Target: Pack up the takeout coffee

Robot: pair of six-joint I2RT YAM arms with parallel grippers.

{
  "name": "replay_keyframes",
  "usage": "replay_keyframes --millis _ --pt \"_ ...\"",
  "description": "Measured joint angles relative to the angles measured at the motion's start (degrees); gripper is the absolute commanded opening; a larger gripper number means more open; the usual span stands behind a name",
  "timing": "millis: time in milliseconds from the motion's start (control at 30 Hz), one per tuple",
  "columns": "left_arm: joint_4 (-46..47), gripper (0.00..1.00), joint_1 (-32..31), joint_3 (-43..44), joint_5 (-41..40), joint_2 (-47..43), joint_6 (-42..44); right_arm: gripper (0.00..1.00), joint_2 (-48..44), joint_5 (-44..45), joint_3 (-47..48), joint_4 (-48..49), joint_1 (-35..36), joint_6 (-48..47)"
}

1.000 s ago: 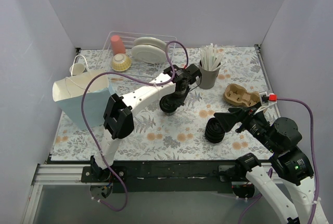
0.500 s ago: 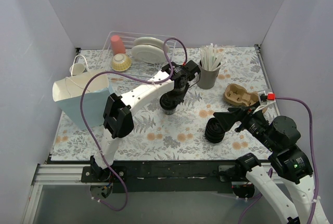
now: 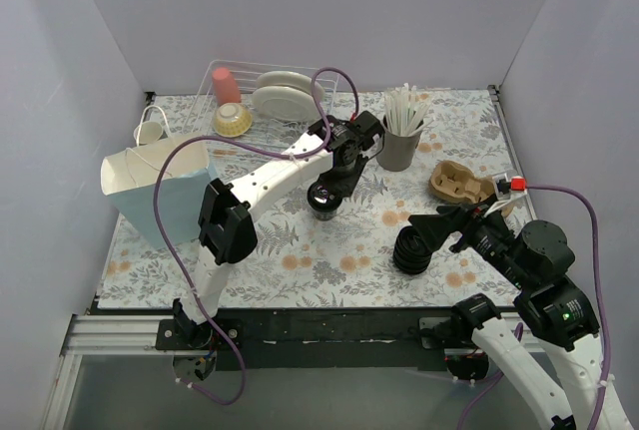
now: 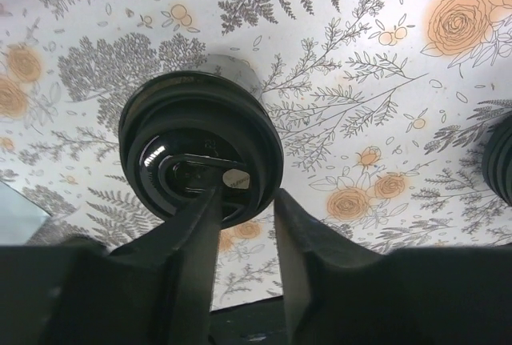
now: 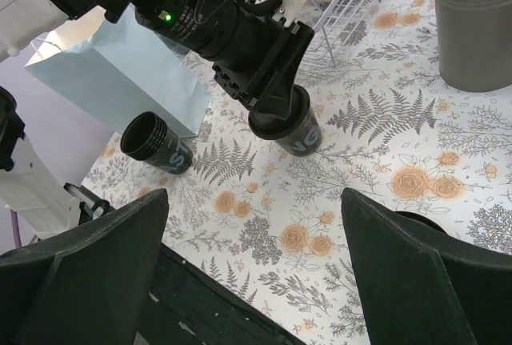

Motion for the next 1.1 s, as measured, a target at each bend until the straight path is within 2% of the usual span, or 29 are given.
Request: replay_keyframes --millis 133,167,300,367,500,700,800,967,1100 --pt "0.09 0.53 0.0 2.54 -0.81 0.07 -0.28 0.96 0.02 -0.07 -0.09 0.0 0.0 0.04" --pt "0.26 0.59 0.0 3.15 -1.03 0.07 -0.33 0.95 0.04 -0.15 -0.11 0.0 0.0 0.09" --pt "2.84 0.7 0.15 3.98 -3.39 -0.39 -0.98 0.93 2.01 -1.46 -0.17 0.48 0.0 0.33" --pt "5.29 0.72 0.59 1.49 -4.28 -1.86 -1.53 0.91 4.61 -2.67 -0.52 1.9 0.0 0.74" --pt "11.54 0.79 4.22 -10.8 -2.82 -9.62 -2.89 0.89 12.68 -4.63 -1.9 5.55 0.0 2.1" --pt "22.16 0.79 15.61 -30.95 3.58 -26.69 -3.45 0.82 28.46 -6.54 -4.13 14.58 0.55 4.87" --pt "28.13 0.77 17.77 -37.22 7.34 -32.87 -3.48 0.78 35.95 -6.58 -4.17 19.02 2.49 5.38" --pt "34.51 0.74 17.88 -42.71 12.39 -35.74 -3.39 0.78 47.87 -6.03 -0.5 21.18 5.6 3.67" --pt "36.98 0.73 18.34 -46.6 15.08 -35.65 -2.93 0.79 53.9 -6.47 3.04 22.36 5.99 1.92"
